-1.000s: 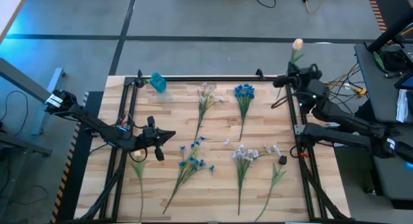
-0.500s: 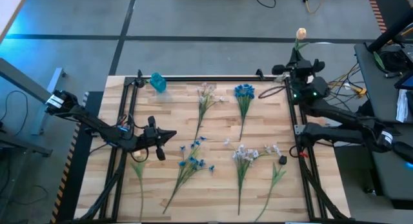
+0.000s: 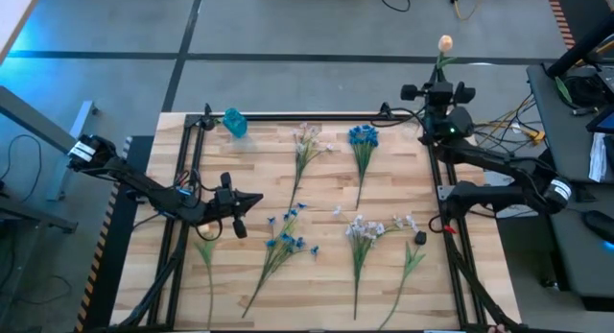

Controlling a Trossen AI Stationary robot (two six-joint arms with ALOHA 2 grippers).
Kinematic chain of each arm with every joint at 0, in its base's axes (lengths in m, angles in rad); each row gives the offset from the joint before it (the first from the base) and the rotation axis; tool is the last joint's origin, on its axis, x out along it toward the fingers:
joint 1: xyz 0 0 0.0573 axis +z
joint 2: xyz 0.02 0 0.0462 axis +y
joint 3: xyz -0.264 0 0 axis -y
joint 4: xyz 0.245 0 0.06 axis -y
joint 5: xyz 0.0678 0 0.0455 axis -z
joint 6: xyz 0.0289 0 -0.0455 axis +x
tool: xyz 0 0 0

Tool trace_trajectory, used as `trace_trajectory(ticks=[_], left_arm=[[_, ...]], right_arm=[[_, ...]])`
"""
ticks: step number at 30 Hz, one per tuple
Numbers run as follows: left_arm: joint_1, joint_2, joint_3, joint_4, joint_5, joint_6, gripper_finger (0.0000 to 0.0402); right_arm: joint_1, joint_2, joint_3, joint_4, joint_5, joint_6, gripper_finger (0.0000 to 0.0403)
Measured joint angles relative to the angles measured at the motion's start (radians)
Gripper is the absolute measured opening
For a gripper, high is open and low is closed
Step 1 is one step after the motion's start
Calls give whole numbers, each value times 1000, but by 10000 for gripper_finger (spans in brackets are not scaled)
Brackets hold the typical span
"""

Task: Sort flowers into vase by color
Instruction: Put the top yellow tulip into the transparent vase

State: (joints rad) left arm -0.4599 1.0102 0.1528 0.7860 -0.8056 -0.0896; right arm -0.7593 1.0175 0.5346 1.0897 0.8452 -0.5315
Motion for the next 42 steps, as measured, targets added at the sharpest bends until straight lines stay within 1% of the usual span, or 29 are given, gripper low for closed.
trace_trajectory(ticks=[12, 20, 25, 33, 37, 42], left_arm=[[0, -1, 0, 0, 0, -1, 0], [0, 0, 0, 0, 1, -2, 0], [0, 0, 0, 0, 2, -2, 0], [0, 0, 0, -1, 3, -2, 0], [0, 0, 0, -1, 3, -3, 0], [0, 0, 0, -1, 3, -3, 0]], right_arm=[[1, 32, -19, -7, 62, 25, 13], [4, 40, -48, -16, 85, 59, 13], [12, 59, -58, -100, 125, 139, 13], [39, 103, -61, -167, 180, 204, 14], [54, 112, -61, -222, 206, 244, 35], [68, 95, -61, -357, 213, 282, 88]])
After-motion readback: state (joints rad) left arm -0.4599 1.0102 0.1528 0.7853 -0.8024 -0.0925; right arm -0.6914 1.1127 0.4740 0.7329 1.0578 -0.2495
